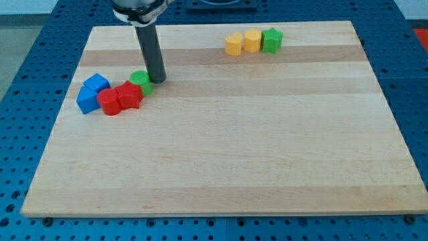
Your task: Push green star yellow hexagon and yellow heart slightly left
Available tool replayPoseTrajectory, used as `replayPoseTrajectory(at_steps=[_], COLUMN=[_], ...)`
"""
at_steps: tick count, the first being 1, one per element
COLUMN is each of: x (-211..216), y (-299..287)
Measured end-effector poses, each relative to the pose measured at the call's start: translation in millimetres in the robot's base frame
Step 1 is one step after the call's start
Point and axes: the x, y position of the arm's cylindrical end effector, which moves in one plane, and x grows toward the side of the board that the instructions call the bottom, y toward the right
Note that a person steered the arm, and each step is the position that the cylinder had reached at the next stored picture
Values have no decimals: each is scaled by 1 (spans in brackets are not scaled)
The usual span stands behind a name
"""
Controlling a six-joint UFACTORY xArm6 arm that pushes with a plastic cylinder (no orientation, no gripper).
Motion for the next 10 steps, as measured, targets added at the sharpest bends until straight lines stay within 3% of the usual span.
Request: replayPoseTrajectory(at_steps=[1, 2, 5, 7, 10], x=[0, -3, -66, -116, -102], y=[28, 100, 288, 306, 235])
